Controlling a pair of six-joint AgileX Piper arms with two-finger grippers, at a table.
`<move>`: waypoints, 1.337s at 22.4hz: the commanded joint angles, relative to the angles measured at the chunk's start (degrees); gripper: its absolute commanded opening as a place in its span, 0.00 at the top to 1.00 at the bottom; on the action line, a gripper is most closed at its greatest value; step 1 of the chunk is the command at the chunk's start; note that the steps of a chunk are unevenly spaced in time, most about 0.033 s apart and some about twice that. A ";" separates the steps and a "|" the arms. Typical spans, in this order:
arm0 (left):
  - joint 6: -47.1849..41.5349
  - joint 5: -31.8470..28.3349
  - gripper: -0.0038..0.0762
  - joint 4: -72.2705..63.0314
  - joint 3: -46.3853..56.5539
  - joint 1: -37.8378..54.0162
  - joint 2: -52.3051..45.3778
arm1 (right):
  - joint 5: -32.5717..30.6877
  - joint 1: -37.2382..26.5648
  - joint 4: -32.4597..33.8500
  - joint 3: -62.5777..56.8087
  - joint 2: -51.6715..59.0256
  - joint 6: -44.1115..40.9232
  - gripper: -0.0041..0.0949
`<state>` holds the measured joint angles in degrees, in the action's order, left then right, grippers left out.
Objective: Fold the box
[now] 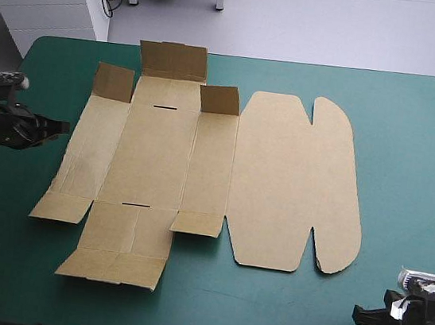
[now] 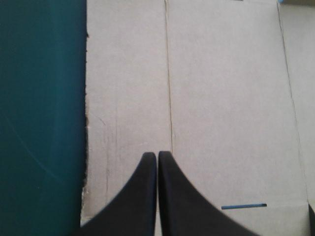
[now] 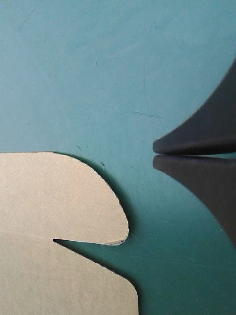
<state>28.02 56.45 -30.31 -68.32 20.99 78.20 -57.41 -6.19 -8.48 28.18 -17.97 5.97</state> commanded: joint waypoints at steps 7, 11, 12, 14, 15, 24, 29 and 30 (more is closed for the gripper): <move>11.99 9.09 0.96 -12.65 -2.17 16.31 6.62 | 3.53 -0.02 -0.71 1.82 -0.48 0.43 0.97; 13.38 9.66 0.96 -12.40 -2.17 19.56 9.86 | 3.53 -0.02 -0.71 1.82 -0.48 0.43 0.97; 16.61 9.78 0.96 -12.16 -2.17 19.56 10.80 | 3.53 -0.02 -0.71 1.82 -0.48 0.43 0.97; 20.53 9.78 0.96 -12.26 -2.17 19.36 11.57 | 3.53 -0.02 -0.71 1.82 -0.48 0.43 0.97; 20.91 9.68 0.94 -12.26 -2.17 19.36 11.72 | 3.53 -0.02 -0.71 1.82 -0.48 0.43 0.97; 21.36 10.65 0.45 -14.51 -2.31 15.97 18.31 | 3.53 -0.02 -0.71 1.82 -0.48 0.43 0.97; 21.36 10.41 0.45 -14.24 -2.31 10.74 22.55 | 3.53 -0.02 -0.71 1.82 -0.48 0.43 0.97; 21.47 10.19 0.45 -14.24 -2.31 10.15 22.98 | 3.53 -0.02 -0.71 1.82 -0.48 0.43 0.97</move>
<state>49.74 65.89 -41.70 -68.98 32.82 102.62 -57.41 -6.19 -8.65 28.18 -17.97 5.97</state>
